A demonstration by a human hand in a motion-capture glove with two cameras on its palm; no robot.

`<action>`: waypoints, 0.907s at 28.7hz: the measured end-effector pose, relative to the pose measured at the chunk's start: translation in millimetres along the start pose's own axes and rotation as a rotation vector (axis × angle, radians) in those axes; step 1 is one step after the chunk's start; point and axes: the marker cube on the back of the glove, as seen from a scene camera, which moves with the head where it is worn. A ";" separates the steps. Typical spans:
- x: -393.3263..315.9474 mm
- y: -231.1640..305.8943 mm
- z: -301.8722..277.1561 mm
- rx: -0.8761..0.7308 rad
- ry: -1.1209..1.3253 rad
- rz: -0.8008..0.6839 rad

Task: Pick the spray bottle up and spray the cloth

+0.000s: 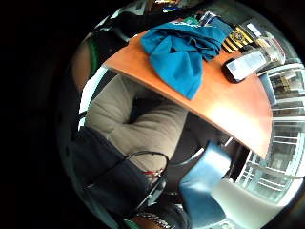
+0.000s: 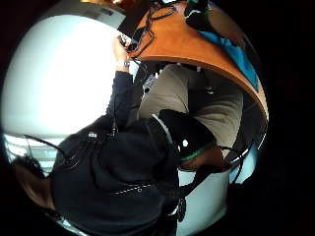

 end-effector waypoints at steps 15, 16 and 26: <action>0.2 -4.6 11.1 -0.037 0.010 0.006; 0.7 -5.6 10.6 -0.036 0.011 0.008; 12.4 -29.0 -4.9 0.008 0.043 0.045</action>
